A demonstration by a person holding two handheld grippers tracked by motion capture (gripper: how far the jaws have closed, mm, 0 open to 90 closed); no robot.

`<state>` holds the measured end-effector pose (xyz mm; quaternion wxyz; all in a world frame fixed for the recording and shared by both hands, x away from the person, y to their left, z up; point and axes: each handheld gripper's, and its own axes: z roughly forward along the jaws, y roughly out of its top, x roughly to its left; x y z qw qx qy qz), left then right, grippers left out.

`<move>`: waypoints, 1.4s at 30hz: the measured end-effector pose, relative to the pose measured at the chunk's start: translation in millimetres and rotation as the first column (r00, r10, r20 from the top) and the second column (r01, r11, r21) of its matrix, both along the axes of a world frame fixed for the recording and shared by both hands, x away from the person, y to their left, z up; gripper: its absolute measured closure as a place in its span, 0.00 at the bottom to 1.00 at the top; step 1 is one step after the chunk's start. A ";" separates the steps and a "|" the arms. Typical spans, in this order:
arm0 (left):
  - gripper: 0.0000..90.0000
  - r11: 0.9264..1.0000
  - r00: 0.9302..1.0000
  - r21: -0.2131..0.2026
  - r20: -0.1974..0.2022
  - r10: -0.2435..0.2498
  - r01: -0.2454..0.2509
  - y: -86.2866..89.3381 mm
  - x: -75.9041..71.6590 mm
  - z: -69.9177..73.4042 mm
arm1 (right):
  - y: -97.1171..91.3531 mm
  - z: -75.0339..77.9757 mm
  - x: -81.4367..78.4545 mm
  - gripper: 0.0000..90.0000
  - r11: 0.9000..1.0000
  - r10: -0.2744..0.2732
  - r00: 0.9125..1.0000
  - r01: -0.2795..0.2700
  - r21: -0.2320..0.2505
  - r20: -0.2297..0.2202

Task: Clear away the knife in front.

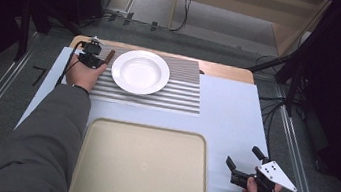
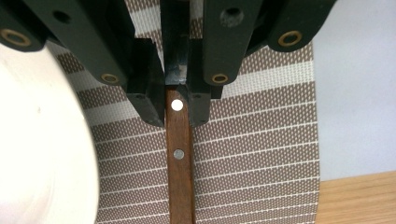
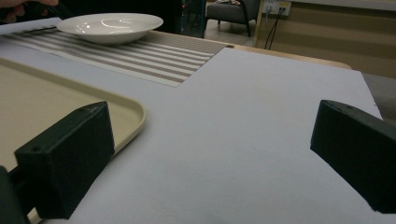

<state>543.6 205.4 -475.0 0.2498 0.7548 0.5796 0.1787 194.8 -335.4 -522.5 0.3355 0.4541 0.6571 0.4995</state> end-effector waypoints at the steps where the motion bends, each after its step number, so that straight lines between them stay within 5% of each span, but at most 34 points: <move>1: 0.86 1.000 1.000 -0.005 0.001 0.001 -0.001 1.4 -1.2 0.7 | 0.0 0.0 0.0 0.00 1.000 0.000 1.000 0.000 0.000 0.000; 22: 0.86 0.998 0.999 -0.042 0.028 -0.040 0.041 4.2 -30.0 21.8 | 1.4 0.1 1.0 0.00 1.000 0.002 1.000 -0.002 -0.011 -0.006; 42: 0.86 0.990 0.994 -0.094 0.049 -0.096 0.100 3.6 -79.8 36.5 | 2.5 0.0 0.8 0.00 1.000 0.002 1.000 -0.003 -0.025 -0.009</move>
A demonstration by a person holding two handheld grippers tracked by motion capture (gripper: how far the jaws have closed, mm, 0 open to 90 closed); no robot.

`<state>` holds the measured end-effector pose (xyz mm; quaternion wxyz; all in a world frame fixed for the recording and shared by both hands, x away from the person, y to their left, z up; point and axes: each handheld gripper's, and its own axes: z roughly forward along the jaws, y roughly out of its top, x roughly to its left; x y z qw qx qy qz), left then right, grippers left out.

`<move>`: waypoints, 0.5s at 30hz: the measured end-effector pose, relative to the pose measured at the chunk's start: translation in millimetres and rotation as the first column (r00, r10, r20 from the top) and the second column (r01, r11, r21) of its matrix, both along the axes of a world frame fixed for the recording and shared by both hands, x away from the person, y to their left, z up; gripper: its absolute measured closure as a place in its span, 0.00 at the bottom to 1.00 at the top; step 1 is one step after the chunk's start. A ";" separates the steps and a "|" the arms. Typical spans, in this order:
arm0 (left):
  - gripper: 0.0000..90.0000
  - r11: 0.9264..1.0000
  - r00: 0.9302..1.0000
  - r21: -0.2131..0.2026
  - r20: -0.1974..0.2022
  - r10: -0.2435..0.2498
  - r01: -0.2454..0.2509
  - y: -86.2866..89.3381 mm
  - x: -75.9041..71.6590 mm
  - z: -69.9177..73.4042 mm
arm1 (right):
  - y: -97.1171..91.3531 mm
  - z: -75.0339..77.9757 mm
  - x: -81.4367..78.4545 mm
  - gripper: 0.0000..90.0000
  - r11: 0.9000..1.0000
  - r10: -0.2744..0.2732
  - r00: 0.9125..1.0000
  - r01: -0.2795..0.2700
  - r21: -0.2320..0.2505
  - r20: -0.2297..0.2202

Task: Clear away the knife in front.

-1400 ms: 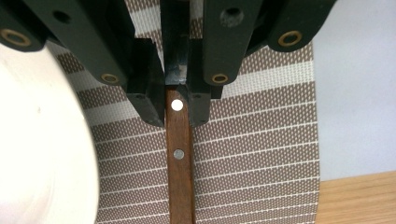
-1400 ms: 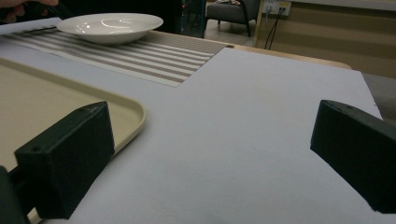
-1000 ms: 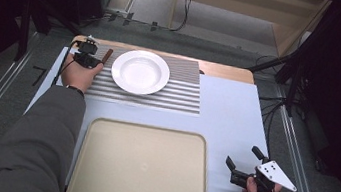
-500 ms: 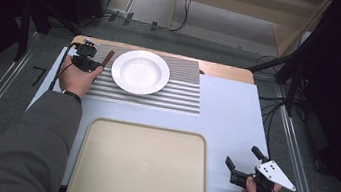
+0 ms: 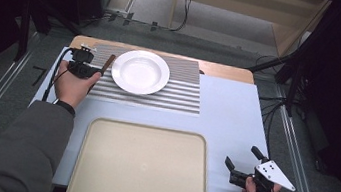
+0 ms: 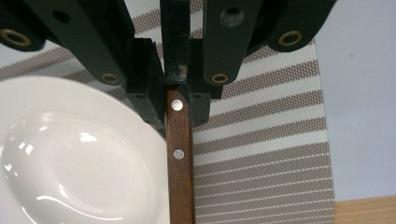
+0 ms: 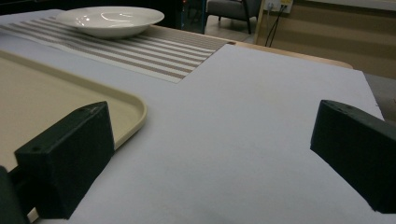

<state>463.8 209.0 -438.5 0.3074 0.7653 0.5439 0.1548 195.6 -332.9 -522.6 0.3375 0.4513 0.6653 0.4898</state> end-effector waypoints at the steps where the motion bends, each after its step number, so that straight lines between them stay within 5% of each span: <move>1: 0.86 1.000 1.000 0.003 0.001 -0.003 0.003 -0.2 -2.7 -0.3 | 0.0 0.0 0.0 0.00 1.000 0.000 1.000 0.000 -0.001 -0.001; 15: 0.85 0.999 0.999 -0.013 0.007 -0.050 0.050 -0.3 -33.6 -4.8 | 0.7 0.0 0.2 0.00 1.000 0.002 1.000 -0.002 -0.008 -0.003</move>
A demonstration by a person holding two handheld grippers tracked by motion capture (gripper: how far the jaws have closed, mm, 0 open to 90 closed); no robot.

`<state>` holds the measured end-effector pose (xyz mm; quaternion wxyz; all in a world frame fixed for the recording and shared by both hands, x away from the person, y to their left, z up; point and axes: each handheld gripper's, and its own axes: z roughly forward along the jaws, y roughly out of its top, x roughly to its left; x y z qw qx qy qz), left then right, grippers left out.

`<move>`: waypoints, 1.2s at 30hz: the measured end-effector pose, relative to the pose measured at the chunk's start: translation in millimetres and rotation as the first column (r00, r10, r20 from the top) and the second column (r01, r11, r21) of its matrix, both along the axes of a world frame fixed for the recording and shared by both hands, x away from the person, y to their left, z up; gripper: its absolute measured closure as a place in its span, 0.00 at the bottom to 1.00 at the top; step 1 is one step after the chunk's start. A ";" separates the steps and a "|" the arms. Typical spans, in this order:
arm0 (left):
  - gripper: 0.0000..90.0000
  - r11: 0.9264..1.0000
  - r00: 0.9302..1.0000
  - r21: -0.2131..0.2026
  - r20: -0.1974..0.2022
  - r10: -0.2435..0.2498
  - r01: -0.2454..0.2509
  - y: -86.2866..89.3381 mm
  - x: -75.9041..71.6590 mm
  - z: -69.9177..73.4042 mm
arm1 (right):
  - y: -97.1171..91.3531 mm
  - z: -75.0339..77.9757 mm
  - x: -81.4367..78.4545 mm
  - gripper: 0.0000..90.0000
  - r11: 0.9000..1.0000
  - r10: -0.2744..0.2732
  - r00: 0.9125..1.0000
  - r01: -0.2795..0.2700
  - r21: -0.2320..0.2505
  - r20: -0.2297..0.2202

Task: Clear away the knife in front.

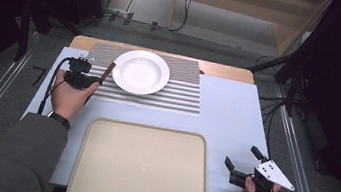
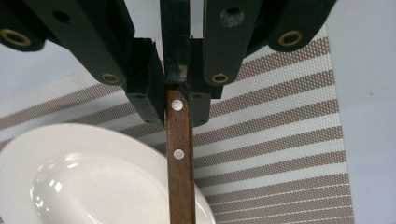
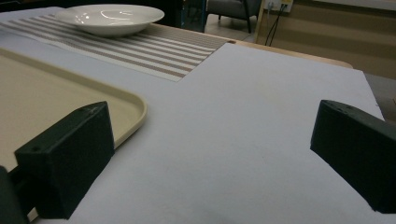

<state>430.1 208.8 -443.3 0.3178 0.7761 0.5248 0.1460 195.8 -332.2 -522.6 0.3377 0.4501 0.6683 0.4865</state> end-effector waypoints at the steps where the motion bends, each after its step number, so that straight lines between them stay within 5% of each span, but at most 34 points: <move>1: 0.85 1.000 1.000 0.000 0.002 -0.004 0.004 -0.3 -1.8 -0.1 | 0.0 0.0 0.1 0.00 1.000 0.001 1.000 -0.001 -0.001 0.000; 36: 0.86 0.994 0.996 -0.059 0.030 -0.088 0.090 -2.8 -95.2 -11.3 | 0.4 -0.2 0.1 0.00 1.000 0.005 1.000 -0.005 -0.008 0.002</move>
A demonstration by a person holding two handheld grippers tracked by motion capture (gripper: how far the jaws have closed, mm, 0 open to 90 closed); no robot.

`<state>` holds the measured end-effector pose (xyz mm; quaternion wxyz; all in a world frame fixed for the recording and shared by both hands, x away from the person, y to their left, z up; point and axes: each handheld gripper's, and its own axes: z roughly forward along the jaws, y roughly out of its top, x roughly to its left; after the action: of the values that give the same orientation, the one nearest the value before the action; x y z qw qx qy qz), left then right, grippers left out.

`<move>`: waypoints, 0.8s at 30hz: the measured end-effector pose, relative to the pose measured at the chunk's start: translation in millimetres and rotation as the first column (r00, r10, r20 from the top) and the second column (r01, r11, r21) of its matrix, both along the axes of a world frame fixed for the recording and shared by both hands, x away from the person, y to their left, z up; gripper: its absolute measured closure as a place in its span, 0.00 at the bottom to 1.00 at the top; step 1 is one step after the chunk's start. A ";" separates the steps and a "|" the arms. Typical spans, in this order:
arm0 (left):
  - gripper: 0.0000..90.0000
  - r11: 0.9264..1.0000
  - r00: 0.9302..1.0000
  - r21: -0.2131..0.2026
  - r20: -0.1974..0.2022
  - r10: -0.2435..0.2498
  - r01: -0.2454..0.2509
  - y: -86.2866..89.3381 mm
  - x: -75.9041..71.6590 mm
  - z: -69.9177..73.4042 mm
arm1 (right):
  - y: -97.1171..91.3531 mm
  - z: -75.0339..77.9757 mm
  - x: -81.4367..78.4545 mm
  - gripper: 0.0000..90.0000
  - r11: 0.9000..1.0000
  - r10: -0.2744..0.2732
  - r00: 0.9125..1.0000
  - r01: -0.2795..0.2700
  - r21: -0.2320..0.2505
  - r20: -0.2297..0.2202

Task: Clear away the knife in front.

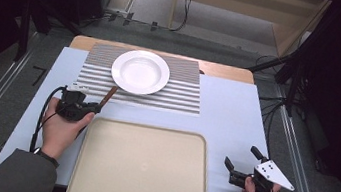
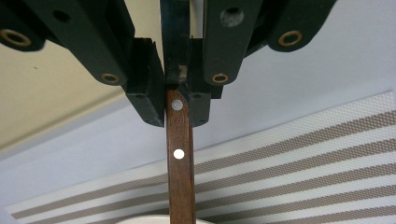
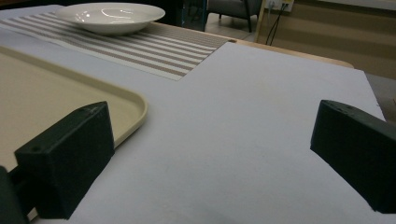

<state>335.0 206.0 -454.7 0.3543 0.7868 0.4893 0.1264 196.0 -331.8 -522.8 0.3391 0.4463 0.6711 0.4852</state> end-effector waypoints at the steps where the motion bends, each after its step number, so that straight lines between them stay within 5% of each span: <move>1: 0.85 1.000 1.000 0.000 0.000 0.000 0.000 0.0 0.0 0.0 | 0.0 0.0 0.0 0.00 1.000 0.000 1.000 0.000 0.000 0.000; 24: 0.86 0.998 0.998 -0.025 0.028 -0.048 0.049 -13.2 -55.5 -1.2 | -0.3 0.1 -0.6 0.00 1.000 0.000 1.000 0.000 0.004 -0.002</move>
<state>279.4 192.8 -455.8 0.3739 0.7921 0.4667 0.1222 195.4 -332.0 -522.7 0.3376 0.4476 0.6703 0.4862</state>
